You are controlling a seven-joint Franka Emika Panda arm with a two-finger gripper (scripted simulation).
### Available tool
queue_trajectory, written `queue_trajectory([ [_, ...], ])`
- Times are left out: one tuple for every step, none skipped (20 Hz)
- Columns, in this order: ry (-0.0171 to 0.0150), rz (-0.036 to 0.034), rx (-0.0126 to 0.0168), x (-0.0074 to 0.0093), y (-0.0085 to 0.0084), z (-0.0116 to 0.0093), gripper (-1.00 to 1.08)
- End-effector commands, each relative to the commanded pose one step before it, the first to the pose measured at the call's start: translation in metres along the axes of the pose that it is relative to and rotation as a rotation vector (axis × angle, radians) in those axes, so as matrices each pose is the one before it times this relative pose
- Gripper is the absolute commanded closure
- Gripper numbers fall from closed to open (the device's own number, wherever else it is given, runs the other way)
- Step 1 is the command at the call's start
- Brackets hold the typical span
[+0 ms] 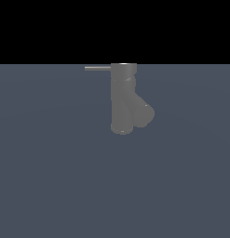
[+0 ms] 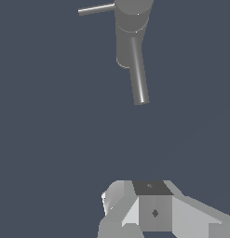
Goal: Turn on the faucet by rotating a designated handle.
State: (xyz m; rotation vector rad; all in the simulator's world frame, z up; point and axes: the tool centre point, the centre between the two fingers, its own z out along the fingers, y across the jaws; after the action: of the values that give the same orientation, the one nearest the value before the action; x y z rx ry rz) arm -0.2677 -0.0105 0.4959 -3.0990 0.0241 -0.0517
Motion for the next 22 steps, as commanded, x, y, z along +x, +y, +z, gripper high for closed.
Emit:
queue_trajectory([
  [0.00000,0.00000,0.00000,0.00000,0.00001,0.00000,1.08],
  [0.00094,0.00036,0.00064,0.00020,0.00002,-0.00025,1.08],
  [0.00308,0.00123,0.00217,0.00043,0.00026,-0.00085,1.08],
  [0.00486,0.00193,0.00343,0.00077,0.00036,-0.00134,1.08],
  [0.00673,0.00264,0.00475,0.00104,0.00051,-0.00186,1.08],
  [0.00854,0.00327,0.00604,0.00130,0.00066,-0.00236,1.08],
  [0.00957,0.00351,0.00677,0.00142,0.00075,-0.00265,1.08],
  [0.00787,0.00268,0.00557,0.00111,0.00063,-0.00219,1.08],
  [0.00588,0.00175,0.00415,0.00076,0.00048,-0.00163,1.08],
  [0.00385,0.00086,0.00271,0.00043,0.00032,-0.00107,1.08],
  [0.00179,0.00008,0.00125,0.00013,0.00015,-0.00049,1.08],
  [0.00000,0.00000,0.00000,-0.00023,0.00022,-0.00002,1.08],
  [-0.00187,-0.00047,-0.00132,-0.00001,-0.00037,0.00054,1.08],
  [-0.00106,0.00131,-0.00070,0.00030,-0.00012,0.00028,1.08],
  [-0.00033,0.00261,-0.00014,0.00069,-0.00010,0.00007,1.08],
  [-0.00003,0.00390,0.00011,0.00107,-0.00010,-0.00002,1.08],
  [0.00000,0.00512,0.00016,0.00141,-0.00014,-0.00003,1.08],
  [-0.00019,0.00629,0.00006,0.00172,-0.00020,0.00003,1.08],
  [-0.00043,0.00739,-0.00008,0.00201,-0.00027,0.00010,1.08],
  [-0.00061,0.00846,-0.00019,0.00230,-0.00034,0.00016,1.08],
  [-0.00072,0.00949,-0.00026,0.00258,-0.00041,0.00022,1.08],
  [-0.00075,0.01051,-0.00027,0.00286,-0.00048,0.00025,1.08],
])
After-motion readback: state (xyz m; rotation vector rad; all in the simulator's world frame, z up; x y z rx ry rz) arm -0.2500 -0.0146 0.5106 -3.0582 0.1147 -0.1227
